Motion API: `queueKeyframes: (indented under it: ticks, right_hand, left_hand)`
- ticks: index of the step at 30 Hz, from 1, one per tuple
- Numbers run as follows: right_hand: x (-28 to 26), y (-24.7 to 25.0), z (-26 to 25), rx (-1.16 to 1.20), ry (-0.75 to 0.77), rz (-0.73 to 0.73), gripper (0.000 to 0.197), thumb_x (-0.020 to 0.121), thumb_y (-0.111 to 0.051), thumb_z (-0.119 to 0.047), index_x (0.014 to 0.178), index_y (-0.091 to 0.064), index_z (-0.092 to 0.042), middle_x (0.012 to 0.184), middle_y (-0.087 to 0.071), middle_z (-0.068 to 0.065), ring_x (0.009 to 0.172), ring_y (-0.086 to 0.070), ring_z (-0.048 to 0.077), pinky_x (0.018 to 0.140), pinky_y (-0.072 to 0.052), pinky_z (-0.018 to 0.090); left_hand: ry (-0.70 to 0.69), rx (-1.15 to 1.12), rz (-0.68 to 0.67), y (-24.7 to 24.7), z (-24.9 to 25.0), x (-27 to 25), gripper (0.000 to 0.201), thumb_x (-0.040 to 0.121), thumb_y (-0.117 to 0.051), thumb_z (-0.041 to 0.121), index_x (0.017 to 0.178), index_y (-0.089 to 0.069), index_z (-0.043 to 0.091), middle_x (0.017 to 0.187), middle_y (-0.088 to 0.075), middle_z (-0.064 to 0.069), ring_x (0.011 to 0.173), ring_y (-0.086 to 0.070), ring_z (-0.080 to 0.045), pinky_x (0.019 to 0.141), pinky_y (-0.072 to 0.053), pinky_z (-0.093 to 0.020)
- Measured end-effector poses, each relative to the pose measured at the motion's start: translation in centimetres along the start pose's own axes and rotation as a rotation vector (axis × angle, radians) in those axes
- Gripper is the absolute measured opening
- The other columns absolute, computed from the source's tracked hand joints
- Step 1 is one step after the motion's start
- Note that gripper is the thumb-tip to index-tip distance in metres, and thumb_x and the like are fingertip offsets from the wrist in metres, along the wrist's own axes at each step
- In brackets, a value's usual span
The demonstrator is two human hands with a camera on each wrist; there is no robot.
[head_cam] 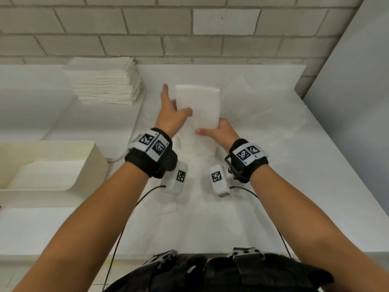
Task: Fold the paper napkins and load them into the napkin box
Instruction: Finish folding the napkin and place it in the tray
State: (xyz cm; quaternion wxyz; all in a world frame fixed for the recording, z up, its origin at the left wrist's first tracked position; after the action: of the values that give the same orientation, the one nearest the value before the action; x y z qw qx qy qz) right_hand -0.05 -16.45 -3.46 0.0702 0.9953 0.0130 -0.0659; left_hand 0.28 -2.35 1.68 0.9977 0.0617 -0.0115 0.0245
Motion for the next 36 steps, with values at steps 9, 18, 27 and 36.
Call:
queueKeyframes:
  ticks: [9, 18, 27, 36]
  right_hand:
    - [0.2, 0.1, -0.4, 0.013, 0.016, -0.013, 0.045, 0.074, -0.076, -0.009, 0.116, -0.059, -0.006, 0.107, -0.064, 0.004, 0.096, -0.060, 0.015, 0.072, -0.048, 0.015]
    - [0.4, 1.2, -1.8, -0.062, 0.022, -0.061, 0.045, 0.074, -0.077, -0.010, 0.116, -0.060, -0.007, 0.114, -0.065, 0.007, 0.099, -0.063, 0.018, 0.084, -0.051, 0.026]
    - [0.1, 0.9, -0.3, -0.088, 0.018, -0.108, 0.039, 0.075, -0.076, -0.009, 0.111, -0.061, -0.006, 0.102, -0.065, 0.007, 0.080, -0.061, 0.007, 0.067, -0.050, 0.016]
    - [0.2, 2.0, -1.2, 0.061, 0.046, -0.052, 0.046, 0.073, -0.077, -0.008, 0.116, -0.061, -0.005, 0.113, -0.067, 0.010, 0.102, -0.064, 0.020, 0.088, -0.052, 0.032]
  left_hand:
    - [0.021, 0.039, -0.006, -1.9, -2.9, -0.3, 0.042, 0.088, -0.037, -0.004, 0.129, -0.038, 0.005, 0.110, -0.049, 0.000, 0.105, -0.049, -0.017, 0.086, -0.043, -0.028]
    - [-0.559, 0.442, 0.116, 0.3, 2.4, -0.6, 0.078, 0.076, -0.057, 0.008, 0.145, -0.021, 0.012, 0.134, -0.037, -0.015, 0.125, -0.038, -0.024, 0.105, -0.031, -0.032]
    - [-0.494, 1.326, -0.284, -2.6, 4.1, -0.1, 0.058, 0.089, -0.049, 0.026, 0.143, -0.028, 0.021, 0.132, -0.048, -0.006, 0.118, -0.047, -0.028, 0.094, -0.036, -0.043]
    - [-0.514, 0.897, -0.166, -1.3, 5.6, 0.3, 0.065, 0.084, -0.062, 0.030, 0.142, -0.034, 0.024, 0.134, -0.047, -0.003, 0.124, -0.040, -0.023, 0.100, -0.036, -0.040]
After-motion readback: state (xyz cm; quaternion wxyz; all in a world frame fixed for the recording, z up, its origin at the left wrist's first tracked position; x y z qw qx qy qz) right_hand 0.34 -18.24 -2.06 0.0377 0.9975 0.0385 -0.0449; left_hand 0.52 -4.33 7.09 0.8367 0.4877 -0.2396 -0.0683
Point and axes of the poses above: each hand's wrist, its own x-axis towards the middle knuckle, its own y-axis out of the back of the hand, z = x × y, the point moved 3 cm from there along x, towards the middle knuckle
